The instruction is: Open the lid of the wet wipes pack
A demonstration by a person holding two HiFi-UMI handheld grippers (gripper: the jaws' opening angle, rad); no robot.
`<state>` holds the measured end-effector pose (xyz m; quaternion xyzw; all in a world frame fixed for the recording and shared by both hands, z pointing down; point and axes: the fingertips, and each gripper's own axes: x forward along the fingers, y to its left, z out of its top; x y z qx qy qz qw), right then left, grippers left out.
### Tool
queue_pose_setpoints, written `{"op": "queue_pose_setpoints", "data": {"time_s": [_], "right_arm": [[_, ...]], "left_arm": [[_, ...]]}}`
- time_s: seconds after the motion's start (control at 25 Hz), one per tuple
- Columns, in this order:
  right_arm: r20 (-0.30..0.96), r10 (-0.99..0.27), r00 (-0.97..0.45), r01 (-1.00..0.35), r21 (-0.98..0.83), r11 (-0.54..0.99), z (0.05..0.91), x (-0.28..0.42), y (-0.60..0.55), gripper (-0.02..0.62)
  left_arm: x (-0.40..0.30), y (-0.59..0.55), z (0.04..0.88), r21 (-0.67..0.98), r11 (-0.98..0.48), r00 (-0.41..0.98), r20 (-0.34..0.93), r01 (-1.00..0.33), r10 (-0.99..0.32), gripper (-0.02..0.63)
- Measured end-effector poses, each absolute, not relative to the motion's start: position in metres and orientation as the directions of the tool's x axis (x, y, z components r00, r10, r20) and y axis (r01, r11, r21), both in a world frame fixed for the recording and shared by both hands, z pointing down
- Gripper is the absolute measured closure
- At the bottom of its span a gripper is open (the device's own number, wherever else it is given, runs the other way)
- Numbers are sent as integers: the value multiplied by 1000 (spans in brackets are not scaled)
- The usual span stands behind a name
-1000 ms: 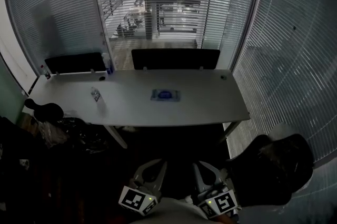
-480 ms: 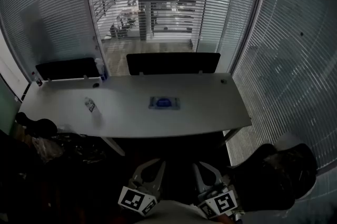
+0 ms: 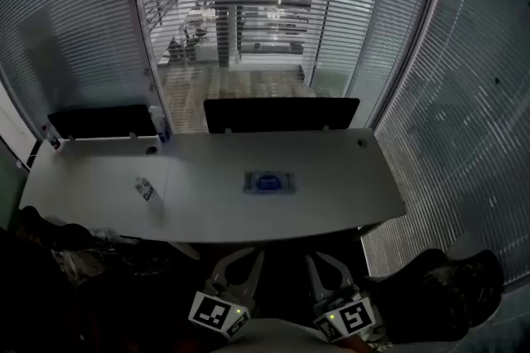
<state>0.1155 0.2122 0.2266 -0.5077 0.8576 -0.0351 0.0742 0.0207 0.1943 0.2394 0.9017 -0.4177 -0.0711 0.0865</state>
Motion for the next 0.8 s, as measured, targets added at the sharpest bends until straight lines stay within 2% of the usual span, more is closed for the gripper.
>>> {"op": "queue_pose_setpoints", "data": {"time_s": [0.4,0.8], "right_arm": [[-76,-866,-494,-859,-110,500,220,53,130,595],[-75,-877,-475,-869,-118,481,218,32,86,595]], "left_arm": [[-35,115,235,243,-622,628,-61,-744,-776,603],[-54,68,244,237,-635,646,-41,-735,-762,603]]}}
